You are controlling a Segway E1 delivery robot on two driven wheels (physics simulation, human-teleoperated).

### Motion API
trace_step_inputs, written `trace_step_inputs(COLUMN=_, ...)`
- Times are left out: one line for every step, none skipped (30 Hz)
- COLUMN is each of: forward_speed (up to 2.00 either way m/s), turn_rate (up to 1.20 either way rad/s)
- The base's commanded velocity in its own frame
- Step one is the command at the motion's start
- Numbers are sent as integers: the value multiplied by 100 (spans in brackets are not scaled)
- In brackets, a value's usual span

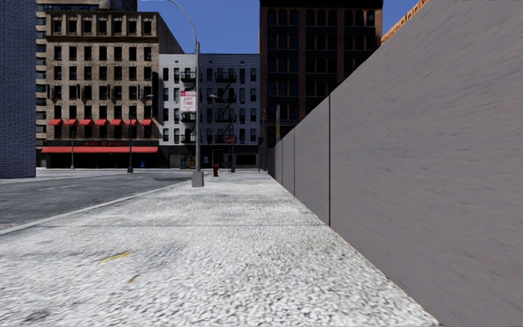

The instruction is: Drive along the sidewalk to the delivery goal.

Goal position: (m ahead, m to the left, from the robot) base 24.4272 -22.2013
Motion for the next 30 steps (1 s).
trace_step_inputs(forward_speed=200, turn_rate=26)
trace_step_inputs(forward_speed=200, turn_rate=25)
trace_step_inputs(forward_speed=200, turn_rate=7)
trace_step_inputs(forward_speed=200, turn_rate=0)
trace_step_inputs(forward_speed=200, turn_rate=0)
trace_step_inputs(forward_speed=200, turn_rate=0)
trace_step_inputs(forward_speed=200, turn_rate=0)
trace_step_inputs(forward_speed=200, turn_rate=0)
trace_step_inputs(forward_speed=200, turn_rate=0)
trace_step_inputs(forward_speed=200, turn_rate=0)
trace_step_inputs(forward_speed=200, turn_rate=0)
trace_step_inputs(forward_speed=200, turn_rate=0)
trace_step_inputs(forward_speed=200, turn_rate=0)
trace_step_inputs(forward_speed=200, turn_rate=0)
trace_step_inputs(forward_speed=200, turn_rate=0)
trace_step_inputs(forward_speed=200, turn_rate=10)
trace_step_inputs(forward_speed=200, turn_rate=19)
trace_step_inputs(forward_speed=200, turn_rate=19)
trace_step_inputs(forward_speed=200, turn_rate=22)
trace_step_inputs(forward_speed=200, turn_rate=0)
trace_step_inputs(forward_speed=200, turn_rate=0)
trace_step_inputs(forward_speed=200, turn_rate=0)
trace_step_inputs(forward_speed=200, turn_rate=0)
trace_step_inputs(forward_speed=200, turn_rate=0)
trace_step_inputs(forward_speed=200, turn_rate=0)
trace_step_inputs(forward_speed=200, turn_rate=0)
trace_step_inputs(forward_speed=200, turn_rate=0)
trace_step_inputs(forward_speed=200, turn_rate=0)
trace_step_inputs(forward_speed=200, turn_rate=0)
trace_step_inputs(forward_speed=200, turn_rate=0)
